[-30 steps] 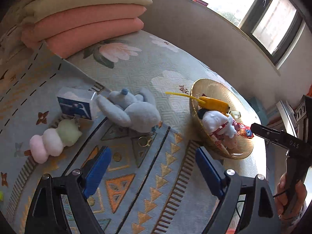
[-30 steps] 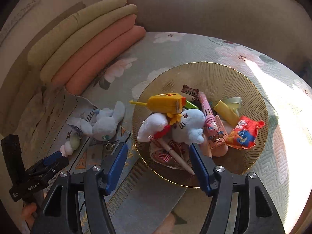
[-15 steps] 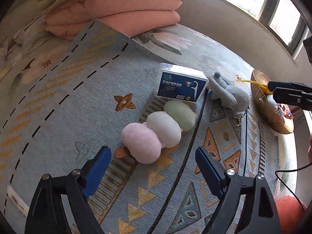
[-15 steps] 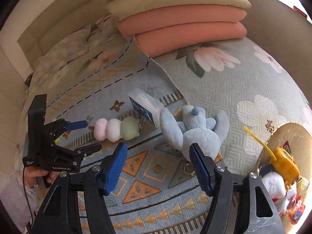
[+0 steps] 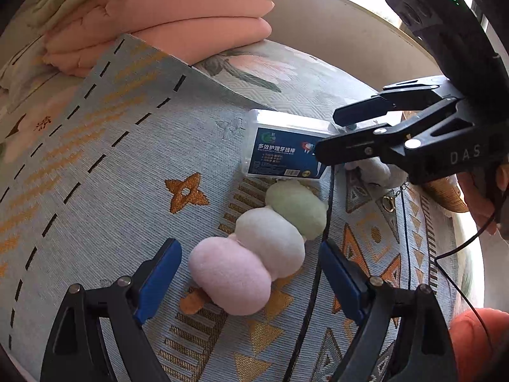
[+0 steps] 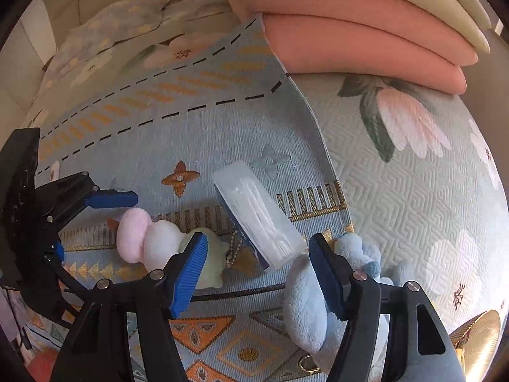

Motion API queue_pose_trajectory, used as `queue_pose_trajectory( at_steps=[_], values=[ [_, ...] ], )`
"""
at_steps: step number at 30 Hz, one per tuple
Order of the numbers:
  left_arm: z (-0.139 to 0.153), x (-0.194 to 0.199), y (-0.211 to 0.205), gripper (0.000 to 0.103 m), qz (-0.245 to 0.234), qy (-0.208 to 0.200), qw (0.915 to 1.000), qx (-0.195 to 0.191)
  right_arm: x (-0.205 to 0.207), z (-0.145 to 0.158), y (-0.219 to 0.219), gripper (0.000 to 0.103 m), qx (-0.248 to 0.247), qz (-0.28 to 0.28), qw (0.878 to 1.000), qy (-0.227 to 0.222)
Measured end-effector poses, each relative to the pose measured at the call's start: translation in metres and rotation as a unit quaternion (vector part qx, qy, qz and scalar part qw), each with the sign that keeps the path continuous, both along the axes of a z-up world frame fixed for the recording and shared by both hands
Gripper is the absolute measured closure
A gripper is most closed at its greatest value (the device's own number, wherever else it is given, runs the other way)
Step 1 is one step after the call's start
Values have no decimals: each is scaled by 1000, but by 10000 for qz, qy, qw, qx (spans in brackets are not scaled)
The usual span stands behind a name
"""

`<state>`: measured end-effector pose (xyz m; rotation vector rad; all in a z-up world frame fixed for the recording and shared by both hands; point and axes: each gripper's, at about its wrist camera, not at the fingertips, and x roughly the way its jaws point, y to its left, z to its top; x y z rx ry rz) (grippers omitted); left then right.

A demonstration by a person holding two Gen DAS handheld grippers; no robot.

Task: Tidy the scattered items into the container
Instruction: 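Move both open tools back over the rug, then grasp the pastel three-ball plush with the left tool while the right tool grasps the clear floss box, then carry the ball plush with the left tool while the right tool carries the floss box to the basket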

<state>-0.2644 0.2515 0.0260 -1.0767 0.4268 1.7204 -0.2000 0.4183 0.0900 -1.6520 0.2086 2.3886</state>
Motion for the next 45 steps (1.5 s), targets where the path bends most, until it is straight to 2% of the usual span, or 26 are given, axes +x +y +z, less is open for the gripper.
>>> queue_pose_trajectory(
  at_steps=[5,9,12,14,17,19,21,23,24,26,30,34,40,45],
  values=[
    [-11,4,18,15,-361,244,9988,-236,-16,-18,9,37,-152,238,9993,-235],
    [-13,5,25,13,-318,334,9988,-145,-23,-30,13,37,-245,324,9987,-317],
    [-16,7,28,9,-297,423,9986,-100,-28,-38,13,47,-333,432,9979,-357],
    [-18,12,32,4,-286,575,9979,-122,-32,-44,12,58,-402,510,9972,-376],
    [-22,21,39,2,-351,890,9950,-285,-34,-48,13,63,-441,498,9974,-291],
    [-21,21,40,2,-322,902,9951,-261,-33,-47,15,69,-462,393,9980,-189],
    [-20,19,38,10,-214,862,9959,-184,-29,-45,18,71,-562,247,9981,-89],
    [-16,15,33,25,-85,764,9970,-76,-24,-41,20,71,-651,137,9978,-6],
    [-15,13,31,28,-20,677,9977,-10,-22,-39,20,71,-677,82,9977,38],
    [-11,10,25,53,156,464,9987,128,-15,-31,21,71,-759,-8,9970,167],
    [-5,11,12,53,442,-4,9984,347,0,-8,15,71,-710,-110,9964,452],
    [1,33,1,53,621,-218,9973,337,20,14,14,71,-720,-221,9947,706],
    [20,77,-15,53,630,-138,9978,151,59,34,-7,71,-696,-337,9928,919],
    [47,110,-21,53,483,75,9986,179,113,54,-17,71,-776,-624,9890,1094]
  ],
)
